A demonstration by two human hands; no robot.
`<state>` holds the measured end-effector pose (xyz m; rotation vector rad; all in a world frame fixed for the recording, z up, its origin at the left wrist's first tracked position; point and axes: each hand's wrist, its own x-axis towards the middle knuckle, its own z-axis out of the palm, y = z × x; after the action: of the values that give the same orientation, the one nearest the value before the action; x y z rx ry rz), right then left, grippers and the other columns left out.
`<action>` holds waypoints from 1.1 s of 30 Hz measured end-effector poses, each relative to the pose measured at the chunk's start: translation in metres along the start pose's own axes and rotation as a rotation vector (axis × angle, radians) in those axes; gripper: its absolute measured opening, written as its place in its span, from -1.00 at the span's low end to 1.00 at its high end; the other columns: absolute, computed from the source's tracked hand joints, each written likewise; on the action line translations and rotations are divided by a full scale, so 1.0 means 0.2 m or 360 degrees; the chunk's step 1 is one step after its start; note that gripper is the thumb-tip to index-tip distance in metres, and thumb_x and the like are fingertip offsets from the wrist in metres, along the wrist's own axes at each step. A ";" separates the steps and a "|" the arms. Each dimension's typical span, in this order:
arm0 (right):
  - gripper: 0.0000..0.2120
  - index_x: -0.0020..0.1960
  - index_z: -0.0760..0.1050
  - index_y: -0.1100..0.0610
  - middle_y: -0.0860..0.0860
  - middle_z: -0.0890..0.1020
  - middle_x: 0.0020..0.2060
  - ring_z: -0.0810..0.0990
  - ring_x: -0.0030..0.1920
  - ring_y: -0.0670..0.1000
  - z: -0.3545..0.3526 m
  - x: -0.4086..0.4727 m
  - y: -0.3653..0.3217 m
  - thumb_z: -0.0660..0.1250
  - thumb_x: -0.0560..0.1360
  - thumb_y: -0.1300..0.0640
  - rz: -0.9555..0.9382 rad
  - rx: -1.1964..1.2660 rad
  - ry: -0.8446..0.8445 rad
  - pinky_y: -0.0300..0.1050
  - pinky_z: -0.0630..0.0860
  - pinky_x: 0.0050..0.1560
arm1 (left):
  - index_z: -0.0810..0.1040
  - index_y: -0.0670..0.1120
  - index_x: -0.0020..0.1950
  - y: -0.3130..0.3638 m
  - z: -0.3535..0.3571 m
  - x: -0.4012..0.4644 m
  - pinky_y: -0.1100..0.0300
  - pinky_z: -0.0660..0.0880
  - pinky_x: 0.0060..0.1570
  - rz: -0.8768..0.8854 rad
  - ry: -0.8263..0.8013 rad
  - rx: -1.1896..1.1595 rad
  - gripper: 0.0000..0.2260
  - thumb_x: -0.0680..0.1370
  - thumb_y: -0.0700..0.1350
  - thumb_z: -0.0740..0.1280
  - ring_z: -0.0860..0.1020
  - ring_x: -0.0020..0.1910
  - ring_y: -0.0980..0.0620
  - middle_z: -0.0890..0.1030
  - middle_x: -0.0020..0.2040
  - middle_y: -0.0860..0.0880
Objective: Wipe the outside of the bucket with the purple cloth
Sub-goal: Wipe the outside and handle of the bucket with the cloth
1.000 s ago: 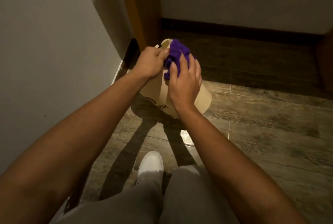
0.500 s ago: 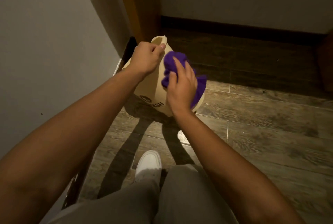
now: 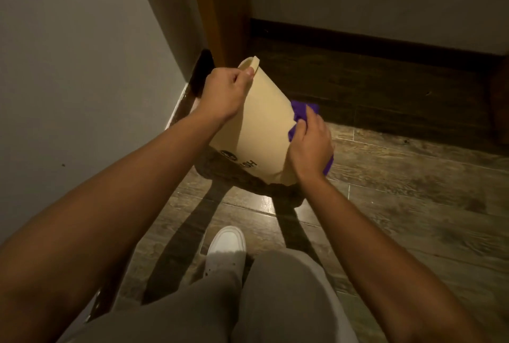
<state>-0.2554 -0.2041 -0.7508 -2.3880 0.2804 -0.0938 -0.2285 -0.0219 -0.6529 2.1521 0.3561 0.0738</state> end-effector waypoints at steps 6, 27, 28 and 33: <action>-0.52 0.60 0.33 0.02 0.11 0.34 0.61 0.18 0.63 0.15 0.16 -0.30 -0.40 0.11 0.68 0.06 -0.0475 0.0296 0.0014 0.25 0.04 0.60 | 0.65 -0.18 -0.13 0.06 0.01 0.06 0.22 0.40 -0.32 -0.0176 0.0002 -0.0060 -0.60 0.67 0.08 0.21 0.51 -0.35 0.14 0.57 -0.32 0.00; -0.46 0.54 0.36 -0.07 -0.03 0.63 0.11 0.66 0.06 0.04 -0.20 0.34 -0.01 0.38 0.60 0.02 0.0232 0.0078 -0.0175 0.03 0.63 0.03 | 0.66 -0.21 0.04 0.13 0.01 0.02 0.23 0.30 -0.29 0.0049 -0.0294 0.0179 -0.56 0.66 0.13 0.21 0.50 -0.22 0.05 0.63 -0.02 -0.16; -0.36 0.59 0.27 -0.14 -0.15 0.58 -0.01 0.68 -0.03 -0.02 -0.25 0.35 -0.08 0.42 0.57 0.04 0.0114 0.0183 -0.0231 -0.02 0.66 -0.04 | 0.66 -0.20 0.06 0.15 0.02 0.02 0.24 0.32 -0.28 0.0085 -0.0340 0.0212 -0.58 0.66 0.13 0.21 0.52 -0.19 0.04 0.63 -0.01 -0.17; -0.20 0.59 0.14 -0.34 -0.14 0.55 0.06 0.64 -0.06 -0.07 -0.49 0.39 -0.40 0.47 0.52 0.05 -0.0637 -0.0257 -0.0752 -0.11 0.64 -0.12 | 0.65 -0.20 0.00 0.21 0.03 0.04 0.19 0.31 -0.32 0.0228 -0.0503 0.0307 -0.63 0.68 0.06 0.20 0.42 -0.34 0.09 0.49 -0.31 -0.02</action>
<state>-0.1796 -0.2280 -0.6256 -2.5063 -0.4268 0.3170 -0.2110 -0.0467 -0.6231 2.3311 0.0258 -0.2263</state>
